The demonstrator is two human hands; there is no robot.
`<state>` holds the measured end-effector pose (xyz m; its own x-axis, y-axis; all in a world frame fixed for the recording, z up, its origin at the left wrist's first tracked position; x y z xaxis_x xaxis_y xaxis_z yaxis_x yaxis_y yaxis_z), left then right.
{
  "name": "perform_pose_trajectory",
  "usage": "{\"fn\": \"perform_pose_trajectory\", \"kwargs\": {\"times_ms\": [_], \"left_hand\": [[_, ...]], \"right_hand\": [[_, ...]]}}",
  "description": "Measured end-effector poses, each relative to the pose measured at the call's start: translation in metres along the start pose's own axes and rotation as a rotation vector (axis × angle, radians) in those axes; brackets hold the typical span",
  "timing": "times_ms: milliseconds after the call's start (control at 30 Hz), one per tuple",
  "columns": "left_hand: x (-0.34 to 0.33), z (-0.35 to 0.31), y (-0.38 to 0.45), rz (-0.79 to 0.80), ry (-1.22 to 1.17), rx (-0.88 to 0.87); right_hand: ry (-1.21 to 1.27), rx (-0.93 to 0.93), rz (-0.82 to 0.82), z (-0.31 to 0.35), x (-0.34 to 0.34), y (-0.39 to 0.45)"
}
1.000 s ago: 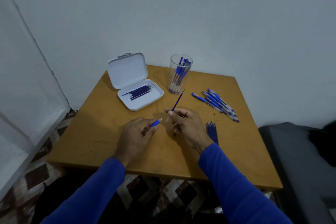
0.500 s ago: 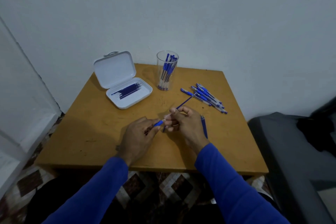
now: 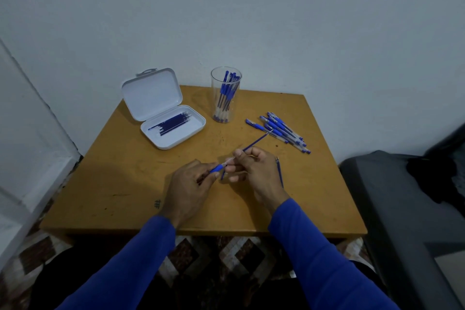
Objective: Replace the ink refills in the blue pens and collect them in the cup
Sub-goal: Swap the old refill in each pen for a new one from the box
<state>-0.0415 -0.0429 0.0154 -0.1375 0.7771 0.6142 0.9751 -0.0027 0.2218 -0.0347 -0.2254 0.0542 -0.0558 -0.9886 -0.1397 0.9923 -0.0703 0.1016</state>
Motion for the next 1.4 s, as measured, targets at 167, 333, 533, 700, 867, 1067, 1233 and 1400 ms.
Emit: {"fn": "perform_pose_trajectory", "kwargs": {"times_ms": [167, 333, 533, 700, 867, 1067, 1233, 1400], "left_hand": [[0.000, 0.000, -0.001, -0.008, -0.005, -0.013], [0.002, 0.000, -0.003, -0.014, -0.049, -0.030], [0.001, 0.003, -0.001, -0.039, -0.070, -0.011], [0.001, 0.003, -0.002, -0.038, -0.039, 0.005], [0.000, 0.002, -0.001, -0.047, -0.060, 0.007], [0.000, 0.001, -0.001, -0.034, -0.047, 0.022], [0.000, -0.001, 0.002, -0.017, -0.036, 0.023], [0.003, 0.003, 0.002, 0.006, -0.025, 0.021]], "right_hand": [[-0.014, -0.021, 0.027, 0.002, -0.001, 0.000], [-0.056, -0.091, 0.182, 0.005, -0.006, -0.002], [-0.037, -0.003, -0.019, 0.006, -0.007, -0.001], [-0.194, -0.067, 0.162, 0.008, -0.006, -0.001], [-0.195, -0.085, 0.030, 0.007, -0.005, 0.002], [-0.575, -0.004, -0.103, -0.002, 0.005, 0.005], [-0.871, 0.059, 0.060, -0.006, -0.001, 0.006], [-0.952, 0.036, 0.068, -0.013, -0.005, 0.009]]}}
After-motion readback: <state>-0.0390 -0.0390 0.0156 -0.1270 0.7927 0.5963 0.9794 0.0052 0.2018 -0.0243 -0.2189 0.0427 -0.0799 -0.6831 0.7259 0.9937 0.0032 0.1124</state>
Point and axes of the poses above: each hand's wrist, its own y-axis towards the middle knuckle, its own x-axis out of the back of the hand, z = x × y, the point moved 1 cm from there along y, towards the middle knuckle, and after that the axes turned 13 degrees about x, right-handed, at the moved point
